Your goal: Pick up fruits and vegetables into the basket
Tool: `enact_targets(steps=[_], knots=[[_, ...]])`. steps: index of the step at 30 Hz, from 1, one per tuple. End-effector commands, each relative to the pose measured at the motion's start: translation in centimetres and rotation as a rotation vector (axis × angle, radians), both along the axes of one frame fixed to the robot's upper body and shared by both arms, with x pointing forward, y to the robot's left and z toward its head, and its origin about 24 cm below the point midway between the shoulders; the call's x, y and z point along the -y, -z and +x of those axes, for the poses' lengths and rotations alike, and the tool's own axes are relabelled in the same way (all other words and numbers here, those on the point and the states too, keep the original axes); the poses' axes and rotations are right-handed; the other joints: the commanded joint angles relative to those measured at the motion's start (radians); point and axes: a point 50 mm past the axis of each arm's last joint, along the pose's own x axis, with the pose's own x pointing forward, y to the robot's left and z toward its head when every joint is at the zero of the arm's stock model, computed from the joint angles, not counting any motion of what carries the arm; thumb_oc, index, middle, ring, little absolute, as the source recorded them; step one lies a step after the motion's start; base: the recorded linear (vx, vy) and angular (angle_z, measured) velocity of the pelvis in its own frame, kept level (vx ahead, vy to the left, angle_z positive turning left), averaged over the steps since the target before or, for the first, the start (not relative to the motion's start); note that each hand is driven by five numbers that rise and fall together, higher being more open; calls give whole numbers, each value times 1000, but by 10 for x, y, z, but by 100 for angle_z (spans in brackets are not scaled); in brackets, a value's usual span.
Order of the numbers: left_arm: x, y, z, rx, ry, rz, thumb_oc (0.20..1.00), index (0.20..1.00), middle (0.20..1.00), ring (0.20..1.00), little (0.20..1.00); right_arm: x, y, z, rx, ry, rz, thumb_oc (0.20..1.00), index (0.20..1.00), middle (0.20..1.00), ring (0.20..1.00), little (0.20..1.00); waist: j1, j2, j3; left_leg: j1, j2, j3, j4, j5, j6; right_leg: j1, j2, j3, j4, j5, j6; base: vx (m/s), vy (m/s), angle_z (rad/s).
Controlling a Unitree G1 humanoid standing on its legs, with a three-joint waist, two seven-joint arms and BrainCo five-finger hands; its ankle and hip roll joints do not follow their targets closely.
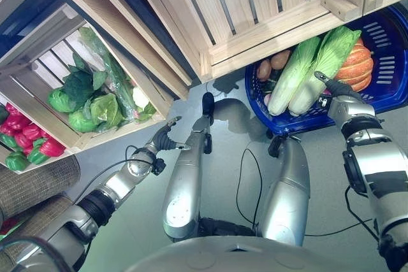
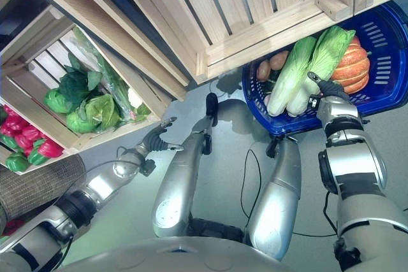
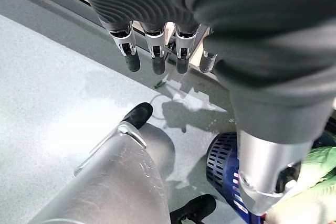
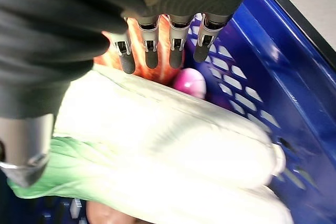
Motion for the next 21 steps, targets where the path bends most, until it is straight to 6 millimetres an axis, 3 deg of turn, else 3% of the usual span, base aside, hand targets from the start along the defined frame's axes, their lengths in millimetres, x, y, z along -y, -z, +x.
enact_targets(steps=[1, 3, 6, 8, 14, 18, 21], knots=[[-8, 11, -23, -50, -33, -23, 1000, 1000, 1000, 1000, 1000, 9, 3, -15, 128, 71, -76, 1000, 1000, 1000, 1000, 1000, -48, 20, -13, 67, -42, 58, 47, -128, 64, 117, 71, -23, -84, 16, 36, 2, 43, -8], [-16, 17, -29, -70, -85, -31, 1000, 1000, 1000, 1000, 1000, -5, 14, -29, 237, 102, -91, 1000, 1000, 1000, 1000, 1000, -80, -17, -13, 120, -30, 67, 23, -129, 59, 172, 81, -12, -123, 29, 43, 0, 62, -10], [-22, 23, -36, -98, -126, -56, 1000, 1000, 1000, 1000, 1000, -18, 17, -42, 320, 118, -132, 1000, 1000, 1000, 1000, 1000, -108, -45, -13, 165, -20, 75, 6, -130, 57, 218, 89, 2, -150, 39, 50, 15, 66, -11], [-27, 35, -46, -135, -171, -77, 1000, 1000, 1000, 1000, 1000, -30, 18, -66, 451, 157, -181, 1000, 1000, 1000, 1000, 1000, -145, -83, -13, 240, -4, 91, -16, -134, 54, 293, 96, 19, -188, 49, 63, 25, 77, -15], [-32, 54, -64, -226, -199, -103, 1000, 1000, 1000, 1000, 1000, -47, 8, -93, 617, 122, -279, 1000, 1000, 1000, 1000, 1000, -192, -125, -14, 399, 18, 108, -63, -134, 44, 454, 104, 33, -263, 63, 84, 41, 77, -21], [-33, 73, -83, -328, -188, -99, 1000, 1000, 1000, 1000, 1000, -61, 15, -106, 574, -68, -364, 1000, 1000, 1000, 1000, 1000, -206, -146, -97, 488, 30, 121, -134, -117, 29, 546, 106, 42, -338, 78, 103, 120, 74, -14], [-33, 85, -93, -399, -168, -96, 1000, 1000, 1000, 1000, 1000, -71, 35, -108, 418, -257, -386, 1000, 1000, 1000, 1000, 1000, -204, -154, -165, 554, 33, 127, -178, -119, 23, 611, 106, 42, -376, 74, 114, 137, 44, -17]])
